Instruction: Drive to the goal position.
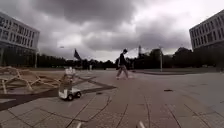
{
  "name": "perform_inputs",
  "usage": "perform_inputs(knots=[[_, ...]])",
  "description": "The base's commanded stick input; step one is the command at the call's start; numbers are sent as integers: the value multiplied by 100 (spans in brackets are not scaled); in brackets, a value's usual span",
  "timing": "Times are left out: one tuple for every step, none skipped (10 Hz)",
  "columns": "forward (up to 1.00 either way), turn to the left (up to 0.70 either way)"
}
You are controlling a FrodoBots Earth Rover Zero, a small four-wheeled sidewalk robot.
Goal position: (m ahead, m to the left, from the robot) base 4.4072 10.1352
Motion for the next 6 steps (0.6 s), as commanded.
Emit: perform_inputs(knots=[[50,1],[50,1],[50,1],[50,1],[50,-14],[50,-24]])
